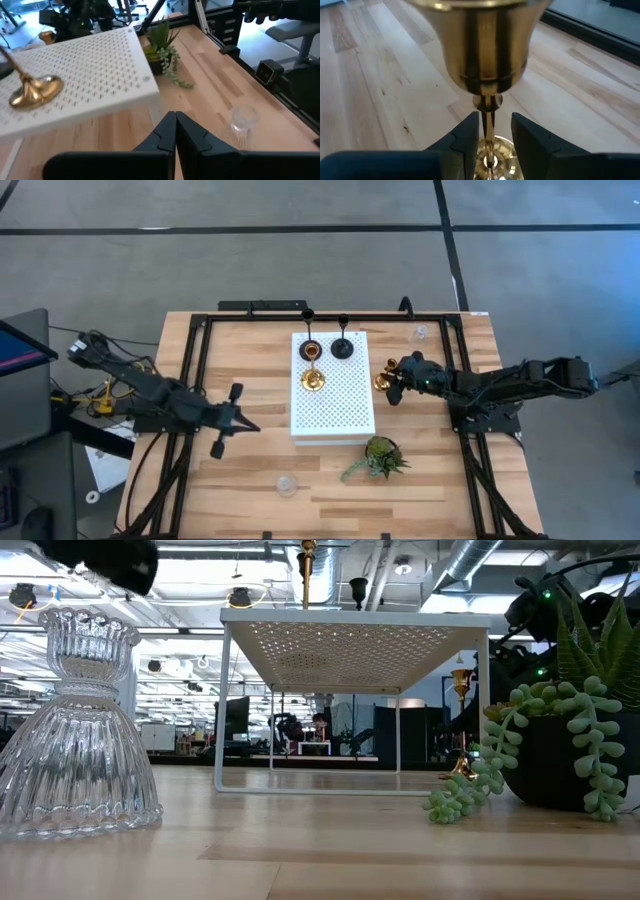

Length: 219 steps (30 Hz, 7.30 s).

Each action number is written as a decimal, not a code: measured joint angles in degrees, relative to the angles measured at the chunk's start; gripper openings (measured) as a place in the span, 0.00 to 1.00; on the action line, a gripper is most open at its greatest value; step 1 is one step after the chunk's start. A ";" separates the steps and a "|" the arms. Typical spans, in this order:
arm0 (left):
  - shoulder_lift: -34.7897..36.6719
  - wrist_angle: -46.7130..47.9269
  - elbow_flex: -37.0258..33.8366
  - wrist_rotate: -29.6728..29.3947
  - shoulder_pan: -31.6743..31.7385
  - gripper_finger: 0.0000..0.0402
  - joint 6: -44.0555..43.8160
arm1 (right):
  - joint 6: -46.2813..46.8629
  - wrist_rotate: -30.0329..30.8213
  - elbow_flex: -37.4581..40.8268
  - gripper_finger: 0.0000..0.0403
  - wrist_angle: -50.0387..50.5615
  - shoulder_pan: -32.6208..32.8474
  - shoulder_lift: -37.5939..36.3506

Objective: Pick & Place candle stick holders
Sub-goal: Put the gold candle holder on the shelf, then adjust the shelf on the table

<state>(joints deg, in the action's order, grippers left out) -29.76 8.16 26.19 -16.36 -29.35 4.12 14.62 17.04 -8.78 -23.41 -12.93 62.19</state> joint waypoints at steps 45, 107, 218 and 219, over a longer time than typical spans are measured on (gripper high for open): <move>8.73 -6.57 -9.98 0.15 0.00 0.02 -0.54 | -0.25 13.03 -39.45 0.00 54.99 12.11 -13.16; 8.71 -6.97 -9.92 0.15 0.00 0.02 -0.54 | -14.60 -14.01 -47.88 0.00 28.72 6.31 13.14; 5.97 -7.35 -9.92 0.17 0.00 0.02 -0.54 | 17.75 17.10 -47.71 0.13 80.49 18.08 1.82; 5.97 -7.43 -9.92 0.17 0.00 0.02 -0.54 | 18.37 18.22 -47.71 0.12 80.64 18.73 2.44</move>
<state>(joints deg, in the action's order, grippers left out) -23.79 0.73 16.27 -16.19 -29.34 3.57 32.99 35.26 -56.49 57.23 5.80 64.64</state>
